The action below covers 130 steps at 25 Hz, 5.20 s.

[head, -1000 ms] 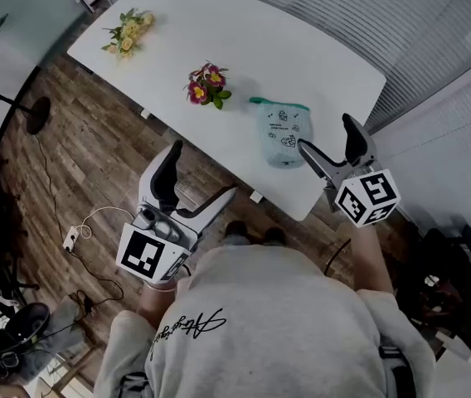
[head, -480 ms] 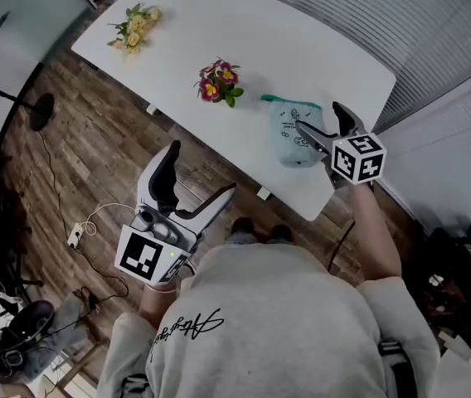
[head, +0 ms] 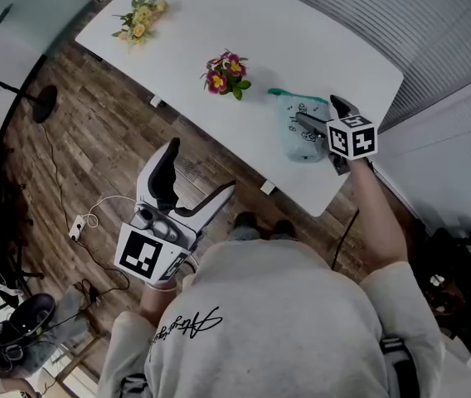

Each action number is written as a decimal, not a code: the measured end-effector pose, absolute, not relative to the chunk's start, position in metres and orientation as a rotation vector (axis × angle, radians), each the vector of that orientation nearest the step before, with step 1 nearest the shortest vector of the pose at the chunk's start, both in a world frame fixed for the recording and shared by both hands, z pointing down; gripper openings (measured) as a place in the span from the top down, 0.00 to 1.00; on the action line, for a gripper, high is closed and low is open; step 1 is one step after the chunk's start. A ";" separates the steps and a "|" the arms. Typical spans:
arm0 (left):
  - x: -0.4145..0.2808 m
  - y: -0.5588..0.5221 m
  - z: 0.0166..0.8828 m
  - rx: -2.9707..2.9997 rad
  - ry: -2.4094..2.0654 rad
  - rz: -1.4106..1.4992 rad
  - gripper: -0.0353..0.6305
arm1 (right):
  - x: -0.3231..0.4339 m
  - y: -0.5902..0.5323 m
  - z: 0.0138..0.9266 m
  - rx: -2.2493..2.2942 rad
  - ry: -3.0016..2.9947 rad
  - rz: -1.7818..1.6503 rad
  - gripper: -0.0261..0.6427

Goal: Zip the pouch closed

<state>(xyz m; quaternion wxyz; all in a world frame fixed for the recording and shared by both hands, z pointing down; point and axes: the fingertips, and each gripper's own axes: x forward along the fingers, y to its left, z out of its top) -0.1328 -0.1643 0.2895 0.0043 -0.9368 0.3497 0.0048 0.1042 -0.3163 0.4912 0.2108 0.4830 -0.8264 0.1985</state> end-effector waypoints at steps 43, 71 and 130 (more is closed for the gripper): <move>-0.111 -0.175 0.286 -2.928 1.060 0.000 0.30 | 0.115 -0.302 0.510 1.363 -2.214 0.382 0.93; -0.063 -0.188 0.278 -2.903 0.945 -0.116 0.30 | 0.097 -0.252 0.367 1.406 -2.930 0.541 0.94; -0.038 -0.188 0.266 -2.905 0.783 -0.186 0.82 | 0.065 -0.182 0.301 1.109 -3.287 0.235 0.94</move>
